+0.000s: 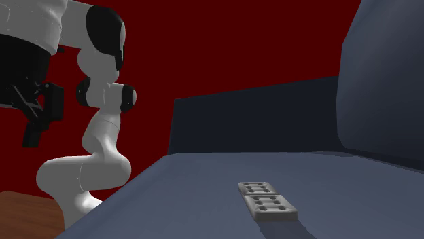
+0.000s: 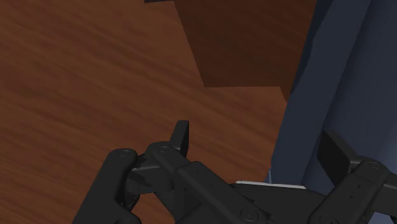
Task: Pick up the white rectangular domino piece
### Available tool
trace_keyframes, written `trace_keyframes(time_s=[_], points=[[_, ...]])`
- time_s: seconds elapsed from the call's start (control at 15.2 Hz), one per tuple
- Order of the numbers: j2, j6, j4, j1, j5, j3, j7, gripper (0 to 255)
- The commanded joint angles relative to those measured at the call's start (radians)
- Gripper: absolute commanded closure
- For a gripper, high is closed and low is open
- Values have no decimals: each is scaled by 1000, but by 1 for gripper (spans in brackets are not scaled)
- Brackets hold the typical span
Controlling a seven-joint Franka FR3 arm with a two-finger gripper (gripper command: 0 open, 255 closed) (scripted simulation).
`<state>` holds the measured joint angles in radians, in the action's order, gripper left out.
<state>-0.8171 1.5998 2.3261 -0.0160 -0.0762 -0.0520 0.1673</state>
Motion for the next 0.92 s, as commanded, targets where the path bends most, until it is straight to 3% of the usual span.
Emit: trace_keyframes(time_s=[0.0,0.86], points=[[0,0,0,0,0,0,0,0],[265,50,-174,-55,156,-257,308,0]])
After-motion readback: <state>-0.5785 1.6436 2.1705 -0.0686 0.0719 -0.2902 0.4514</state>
